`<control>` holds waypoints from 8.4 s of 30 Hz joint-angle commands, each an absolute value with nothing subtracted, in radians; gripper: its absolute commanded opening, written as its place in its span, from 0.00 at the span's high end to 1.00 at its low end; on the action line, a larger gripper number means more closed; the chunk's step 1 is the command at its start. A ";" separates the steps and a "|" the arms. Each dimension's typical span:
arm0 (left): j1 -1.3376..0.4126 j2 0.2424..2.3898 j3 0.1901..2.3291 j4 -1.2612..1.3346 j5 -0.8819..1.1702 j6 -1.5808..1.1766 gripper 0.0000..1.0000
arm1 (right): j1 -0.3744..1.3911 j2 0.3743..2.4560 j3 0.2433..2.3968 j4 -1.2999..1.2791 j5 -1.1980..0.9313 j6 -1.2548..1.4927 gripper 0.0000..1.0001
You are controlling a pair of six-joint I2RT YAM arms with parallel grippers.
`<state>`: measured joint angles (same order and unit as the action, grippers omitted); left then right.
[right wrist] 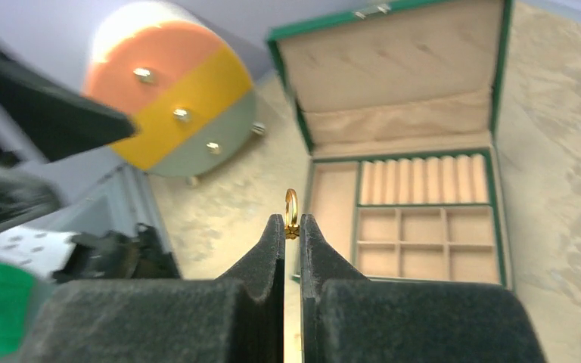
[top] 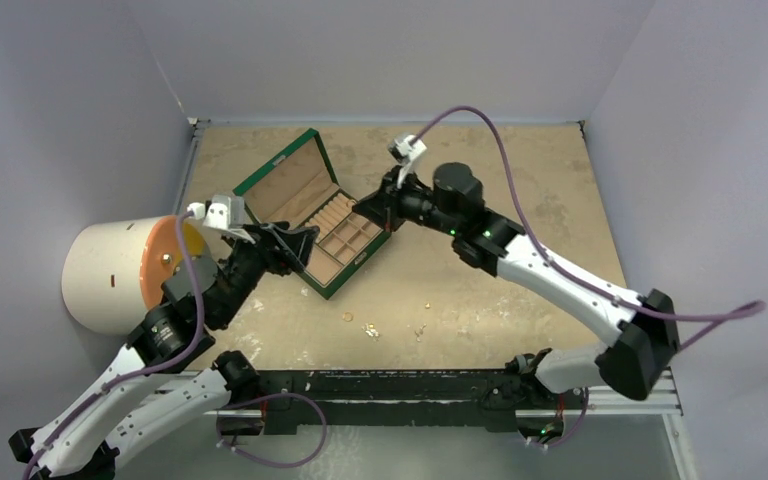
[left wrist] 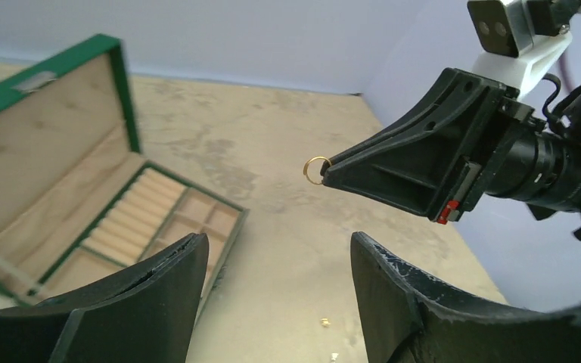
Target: Organize the mixed jewelry
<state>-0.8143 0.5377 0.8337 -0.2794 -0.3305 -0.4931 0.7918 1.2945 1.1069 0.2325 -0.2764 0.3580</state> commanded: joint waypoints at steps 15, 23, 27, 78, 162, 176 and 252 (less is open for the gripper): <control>-0.816 0.512 0.851 -0.509 -0.819 -0.481 0.32 | 0.793 1.861 1.616 -0.185 -0.055 -0.066 1.00; -0.814 0.498 0.852 -0.525 -0.847 -0.492 0.32 | 0.798 1.990 1.682 -0.118 -0.018 -0.084 1.00; -0.814 0.483 0.851 -0.529 -0.852 -0.495 0.32 | 0.810 2.046 1.713 -0.091 -0.002 -0.089 1.00; -0.804 0.474 0.849 -0.526 -0.848 -0.492 0.32 | 0.857 2.205 1.763 -0.127 0.109 -0.075 1.00; -0.745 0.524 0.847 -0.509 -0.792 -0.488 0.32 | 0.816 2.130 1.649 0.112 0.087 0.188 1.00; -0.732 0.531 0.845 -0.504 -0.774 -0.486 0.32 | 0.799 2.171 1.672 0.121 0.065 0.214 1.00; -0.681 0.599 0.842 -0.492 -0.736 -0.483 0.32 | 1.113 1.553 0.899 0.210 0.154 0.477 0.64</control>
